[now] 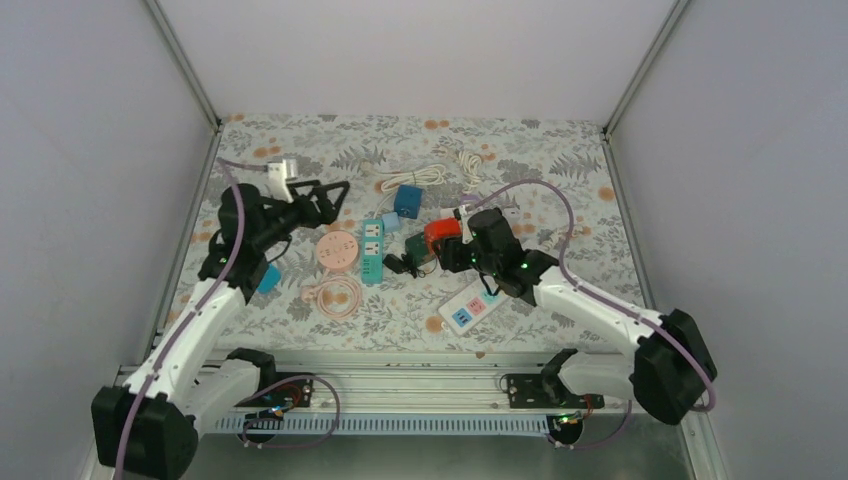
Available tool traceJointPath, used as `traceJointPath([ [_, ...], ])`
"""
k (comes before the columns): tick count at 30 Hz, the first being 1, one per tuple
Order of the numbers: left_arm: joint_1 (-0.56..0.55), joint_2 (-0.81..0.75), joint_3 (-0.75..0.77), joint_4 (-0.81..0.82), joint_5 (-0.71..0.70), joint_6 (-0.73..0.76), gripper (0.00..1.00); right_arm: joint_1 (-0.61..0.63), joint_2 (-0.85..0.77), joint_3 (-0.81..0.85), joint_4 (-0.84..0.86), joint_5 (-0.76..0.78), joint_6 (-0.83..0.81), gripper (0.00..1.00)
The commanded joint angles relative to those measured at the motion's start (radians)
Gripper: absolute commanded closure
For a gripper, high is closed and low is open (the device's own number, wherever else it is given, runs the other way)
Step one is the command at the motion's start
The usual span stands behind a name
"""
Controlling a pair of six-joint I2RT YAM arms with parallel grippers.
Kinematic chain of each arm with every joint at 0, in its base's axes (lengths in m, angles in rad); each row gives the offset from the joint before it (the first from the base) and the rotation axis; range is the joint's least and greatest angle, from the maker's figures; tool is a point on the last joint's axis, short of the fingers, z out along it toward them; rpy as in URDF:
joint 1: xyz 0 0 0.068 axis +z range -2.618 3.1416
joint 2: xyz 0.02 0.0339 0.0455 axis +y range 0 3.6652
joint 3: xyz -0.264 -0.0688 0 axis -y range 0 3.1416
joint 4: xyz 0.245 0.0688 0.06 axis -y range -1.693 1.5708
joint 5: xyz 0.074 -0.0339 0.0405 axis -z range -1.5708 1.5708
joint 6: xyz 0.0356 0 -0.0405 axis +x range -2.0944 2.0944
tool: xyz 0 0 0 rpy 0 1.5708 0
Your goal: Insert the plug
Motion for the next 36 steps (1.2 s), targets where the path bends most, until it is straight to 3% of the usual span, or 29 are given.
traceJointPath([
  [1,-0.074,0.066,-0.003,0.147,0.216,-0.11,0.0,0.021,-0.084,-0.032,0.199,-0.097,-0.092,0.39],
  [8,-0.201,0.187,0.04,0.187,0.224,-0.189,0.0,0.036,-0.102,0.004,0.28,-0.206,-0.119,0.39],
  [15,-0.301,0.322,0.051,0.249,0.182,-0.305,0.0,0.068,-0.076,0.038,0.332,-0.199,-0.08,0.39],
  [26,-0.383,0.359,0.013,0.346,0.139,-0.44,0.03,0.071,-0.027,0.086,0.305,-0.162,-0.05,0.39],
  [31,-0.39,0.363,-0.011,0.362,0.115,-0.46,0.14,0.071,-0.029,0.099,0.29,-0.158,-0.028,0.39],
  [36,-0.398,0.375,0.016,0.345,0.117,-0.418,0.39,0.07,-0.035,0.112,0.254,-0.182,-0.025,0.35],
])
